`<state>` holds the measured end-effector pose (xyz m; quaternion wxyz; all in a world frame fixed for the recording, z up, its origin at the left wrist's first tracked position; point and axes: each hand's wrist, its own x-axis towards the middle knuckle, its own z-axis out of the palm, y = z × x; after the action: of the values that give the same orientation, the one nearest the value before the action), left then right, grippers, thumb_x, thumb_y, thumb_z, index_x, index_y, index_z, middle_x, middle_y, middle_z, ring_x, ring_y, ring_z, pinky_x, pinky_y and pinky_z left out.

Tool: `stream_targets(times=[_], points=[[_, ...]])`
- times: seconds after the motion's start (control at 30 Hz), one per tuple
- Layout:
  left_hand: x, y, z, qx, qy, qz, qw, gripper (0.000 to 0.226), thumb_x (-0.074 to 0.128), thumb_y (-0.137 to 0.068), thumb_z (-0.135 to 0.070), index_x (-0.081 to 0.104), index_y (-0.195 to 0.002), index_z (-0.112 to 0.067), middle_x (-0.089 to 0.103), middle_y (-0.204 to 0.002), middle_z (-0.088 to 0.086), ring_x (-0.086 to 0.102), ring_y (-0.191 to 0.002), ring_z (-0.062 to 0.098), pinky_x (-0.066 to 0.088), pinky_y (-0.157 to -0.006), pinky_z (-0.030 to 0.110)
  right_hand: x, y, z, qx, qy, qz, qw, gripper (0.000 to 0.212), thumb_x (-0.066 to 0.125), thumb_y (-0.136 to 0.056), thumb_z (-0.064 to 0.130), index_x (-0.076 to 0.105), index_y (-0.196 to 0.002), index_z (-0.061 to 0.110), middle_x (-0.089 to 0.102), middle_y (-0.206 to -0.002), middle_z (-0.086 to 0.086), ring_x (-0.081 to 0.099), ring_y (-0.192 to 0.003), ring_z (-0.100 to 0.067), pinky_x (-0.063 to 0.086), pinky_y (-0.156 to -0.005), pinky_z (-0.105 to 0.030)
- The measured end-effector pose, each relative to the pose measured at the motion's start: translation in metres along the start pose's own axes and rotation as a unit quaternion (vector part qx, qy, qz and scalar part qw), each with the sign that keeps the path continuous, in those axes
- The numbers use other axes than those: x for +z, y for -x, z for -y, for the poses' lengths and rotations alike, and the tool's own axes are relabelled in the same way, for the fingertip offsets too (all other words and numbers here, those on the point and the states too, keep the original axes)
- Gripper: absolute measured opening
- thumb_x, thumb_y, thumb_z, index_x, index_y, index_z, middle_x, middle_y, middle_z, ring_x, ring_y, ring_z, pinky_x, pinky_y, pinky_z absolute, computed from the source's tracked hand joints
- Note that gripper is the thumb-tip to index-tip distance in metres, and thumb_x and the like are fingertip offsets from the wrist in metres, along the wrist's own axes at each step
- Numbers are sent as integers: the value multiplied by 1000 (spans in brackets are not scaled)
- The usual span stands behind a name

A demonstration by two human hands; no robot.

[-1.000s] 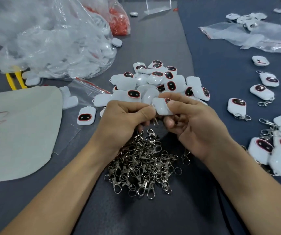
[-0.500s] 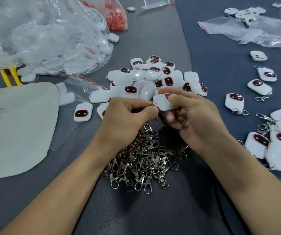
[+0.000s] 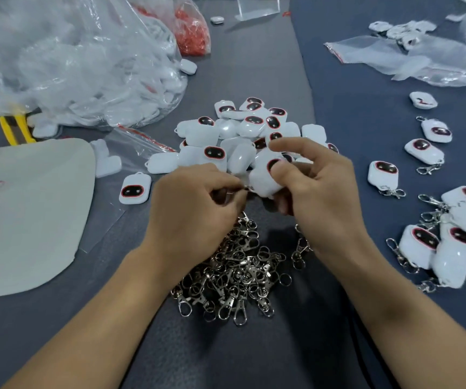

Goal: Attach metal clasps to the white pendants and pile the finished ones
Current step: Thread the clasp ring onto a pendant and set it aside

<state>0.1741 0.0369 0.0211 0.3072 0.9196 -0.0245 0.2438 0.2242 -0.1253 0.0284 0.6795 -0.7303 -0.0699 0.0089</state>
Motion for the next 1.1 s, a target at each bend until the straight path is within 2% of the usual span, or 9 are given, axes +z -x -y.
stream_targets(times=[0.23, 0.43, 0.53, 0.6, 0.7, 0.77, 0.87, 0.97, 1.1], points=[[5, -2, -7, -12, 26, -31, 999, 8, 72, -75, -27, 77, -78, -31, 69, -83, -17, 58, -86, 6, 49, -82, 24, -17, -8, -2, 72, -41, 22, 996, 11, 70, -88, 3, 64, -84, 12, 62, -55, -4, 39, -36, -14, 30, -37, -22], [4, 7, -7, -69, -10, -10, 998, 22, 70, -78, -50, 76, -98, -47, 70, -73, -26, 64, -71, -3, 55, -71, 28, -40, -18, 0, -5, 119, -8, 993, 5, 73, -74, 16, 76, -75, 20, 67, -63, -19, 45, -51, -16, 36, -50, -27], [-1, 4, -3, -89, -29, 4, 996, 22, 69, -76, -53, 77, -95, -45, 67, -71, -28, 61, -75, -2, 55, -74, 29, -65, -27, 1, -38, 316, -68, 946, 13, 63, -64, 33, 75, -68, 30, 62, -51, -2, 51, -54, -15, 38, -54, -27], [-2, 3, -1, -89, -30, 42, 995, 22, 69, -73, -55, 78, -90, -44, 68, -73, -29, 62, -73, -3, 55, -75, 29, -75, -30, 4, -21, 469, -85, 879, 14, 60, -65, 32, 74, -63, 28, 62, -54, 2, 55, -60, -23, 40, -58, -29], [-2, 4, 1, -78, -9, 118, 990, 18, 71, -74, -53, 79, -87, -43, 69, -86, -27, 63, -85, -1, 53, -82, 33, -75, -28, 5, -50, 586, -72, 805, 17, 67, -76, 19, 80, -77, 31, 73, -90, -2, 58, -88, -36, 42, -85, -42], [-2, 4, 4, -67, -3, 144, 987, 18, 72, -74, -52, 80, -88, -43, 68, -90, -27, 63, -87, -1, 51, -81, 29, -66, -24, 5, -90, 572, -46, 814, 30, 70, -77, 12, 81, -100, 28, 71, -113, -4, 57, -107, -40, 37, -96, -45], [-3, 2, 9, -61, 16, 166, 984, 12, 79, -74, -44, 80, -86, -41, 67, -90, -28, 62, -87, -5, 44, -77, 19, -44, -20, 2, -149, 548, 30, 822, 50, 64, -67, 0, 77, -111, 18, 73, -111, -4, 59, -105, -40, 42, -93, -44], [-3, 1, 9, -63, 15, 183, 981, 12, 83, -72, -40, 80, -84, -40, 67, -90, -29, 62, -87, -6, 42, -74, 16, -31, -17, -7, -144, 569, 77, 806, 61, 62, -71, 2, 67, -129, 21, 69, -124, 1, 54, -115, -31, 30, -95, -34], [-1, 0, 8, -86, 16, 197, 977, 7, 83, -74, -38, 78, -79, -36, 67, -86, -24, 60, -81, -3, 42, -72, 18, -29, -19, -11, -192, 517, 5, 834, 27, 59, -90, 7, 74, -107, 22, 72, -96, 2, 54, -96, -26, 26, -83, -31]])
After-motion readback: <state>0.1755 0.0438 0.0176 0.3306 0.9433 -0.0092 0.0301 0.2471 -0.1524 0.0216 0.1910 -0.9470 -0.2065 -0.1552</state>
